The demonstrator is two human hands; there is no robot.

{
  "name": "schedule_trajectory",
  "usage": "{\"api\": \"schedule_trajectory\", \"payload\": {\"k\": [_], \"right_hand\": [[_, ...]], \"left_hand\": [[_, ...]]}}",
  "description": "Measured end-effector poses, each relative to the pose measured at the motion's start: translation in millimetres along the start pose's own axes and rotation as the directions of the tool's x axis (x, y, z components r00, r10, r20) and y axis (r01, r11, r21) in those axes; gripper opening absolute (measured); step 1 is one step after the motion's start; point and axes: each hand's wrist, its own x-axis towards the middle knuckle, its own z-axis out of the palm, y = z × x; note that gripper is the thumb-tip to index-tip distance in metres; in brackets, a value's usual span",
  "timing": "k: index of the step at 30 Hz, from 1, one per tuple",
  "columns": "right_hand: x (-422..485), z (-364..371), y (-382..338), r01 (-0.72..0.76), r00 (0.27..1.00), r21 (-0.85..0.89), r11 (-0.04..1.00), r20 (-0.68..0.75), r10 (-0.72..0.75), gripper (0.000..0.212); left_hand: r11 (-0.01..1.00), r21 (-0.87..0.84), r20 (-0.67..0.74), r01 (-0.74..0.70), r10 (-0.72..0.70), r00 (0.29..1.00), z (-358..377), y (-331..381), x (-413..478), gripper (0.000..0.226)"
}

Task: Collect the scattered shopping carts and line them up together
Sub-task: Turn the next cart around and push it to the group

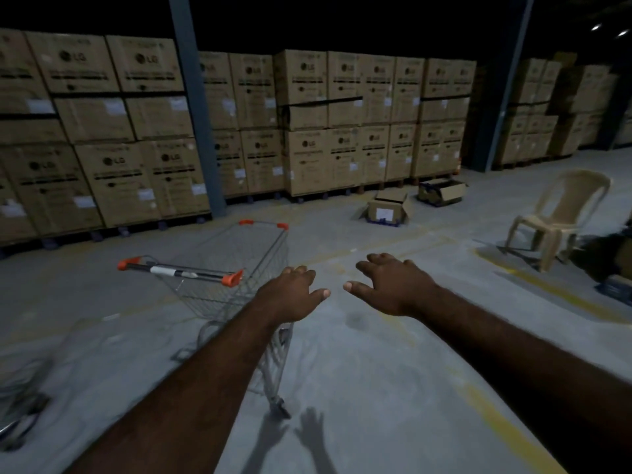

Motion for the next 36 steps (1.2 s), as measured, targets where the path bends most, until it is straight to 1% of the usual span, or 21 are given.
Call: {"api": "schedule_trajectory", "payload": {"k": [2,5,11,13,15,18,20,22,25,29,32,34,36], "right_hand": [[43,6,-10,0.033,0.999,0.02,0.999,-0.011,-0.033,0.075],[97,19,-33,0.11,0.994,0.05,0.993,0.012,-0.111,0.075],[210,50,-80,0.294,0.954,0.101,0.95,0.03,-0.298,0.074],[245,62,-100,0.351,0.932,0.129,0.927,0.04,-0.359,0.074],[277,72,-120,0.405,0.908,0.164,0.899,0.044,-0.417,0.071],[314,84,-151,0.477,0.86,0.204,0.855,0.092,-0.502,0.072],[335,93,-172,0.522,0.826,0.219,0.824,0.108,-0.553,0.074],[355,102,-192,0.544,0.804,0.241,0.803,0.125,-0.582,0.076],[376,118,-221,0.53,0.797,0.278,0.801,0.162,-0.582,0.076],[406,144,-258,0.467,0.83,0.291,0.835,0.182,-0.528,0.075],[429,171,-282,0.354,0.877,0.312,0.882,0.217,-0.429,0.073],[448,194,-297,0.255,0.907,0.305,0.918,0.252,-0.336,0.078],[459,215,-308,0.143,0.919,0.294,0.945,0.316,-0.237,0.083]], "left_hand": [[0.999,0.01,-0.002,0.032,-0.032,0.999,2,-28,27,0.073],[0.995,0.028,0.017,0.092,-0.092,0.996,3,-72,51,0.074],[0.959,-0.046,0.011,0.278,-0.278,0.96,5,-168,86,0.084],[0.931,-0.042,0.019,0.363,-0.363,0.932,7,-198,92,0.075],[0.899,-0.039,0.022,0.435,-0.435,0.9,6,-223,96,0.077],[0.855,0.012,0.054,0.518,-0.518,0.854,2,-259,97,0.067],[0.823,0.069,0.059,0.563,-0.567,0.822,-2,-283,99,0.069],[0.784,0.082,0.077,0.615,-0.62,0.781,-5,-307,101,0.071],[0.759,0.112,0.1,0.641,-0.651,0.753,-6,-342,105,0.071],[0.776,0.15,0.105,0.613,-0.629,0.771,-2,-401,127,0.072],[0.821,0.143,0.097,0.552,-0.567,0.818,6,-452,154,0.071],[0.862,0.147,0.101,0.486,-0.502,0.859,15,-486,174,0.071],[0.902,0.177,0.14,0.394,-0.42,0.897,26,-515,192,0.075]]}}
